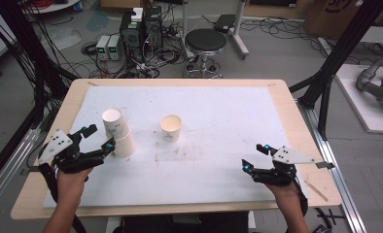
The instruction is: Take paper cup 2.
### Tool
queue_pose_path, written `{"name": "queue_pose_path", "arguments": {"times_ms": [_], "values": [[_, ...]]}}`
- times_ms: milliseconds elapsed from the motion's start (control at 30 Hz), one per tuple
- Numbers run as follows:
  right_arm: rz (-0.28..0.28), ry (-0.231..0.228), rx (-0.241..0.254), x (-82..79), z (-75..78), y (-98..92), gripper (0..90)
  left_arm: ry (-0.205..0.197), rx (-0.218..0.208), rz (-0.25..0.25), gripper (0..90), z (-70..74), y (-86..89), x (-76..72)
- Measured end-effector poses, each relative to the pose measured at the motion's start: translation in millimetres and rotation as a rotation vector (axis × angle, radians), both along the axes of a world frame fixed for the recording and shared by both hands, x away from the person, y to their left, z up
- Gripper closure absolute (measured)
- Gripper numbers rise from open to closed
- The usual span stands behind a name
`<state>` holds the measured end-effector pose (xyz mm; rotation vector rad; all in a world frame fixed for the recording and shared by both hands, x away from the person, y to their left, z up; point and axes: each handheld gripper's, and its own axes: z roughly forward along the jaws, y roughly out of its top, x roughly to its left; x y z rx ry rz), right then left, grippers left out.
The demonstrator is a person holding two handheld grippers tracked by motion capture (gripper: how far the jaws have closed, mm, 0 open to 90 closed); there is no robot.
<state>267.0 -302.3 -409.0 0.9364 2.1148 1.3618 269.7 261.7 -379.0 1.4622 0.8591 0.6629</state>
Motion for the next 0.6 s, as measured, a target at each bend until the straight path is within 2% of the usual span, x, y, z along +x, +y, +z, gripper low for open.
{"name": "queue_pose_path", "arguments": {"times_ms": [267, 600], "values": [[0.0, 0.0, -0.001, -0.5, 0.1, -0.6, 21.8, 0.025, 0.026, 0.005, 16.7, 14.4, -0.1, 17.3], [-0.001, 0.0, 0.001, -1.5, 0.5, -1.5, 21.7, 0.062, 0.059, -0.003, 16.7, 24.0, -2.7, 35.2]]}}
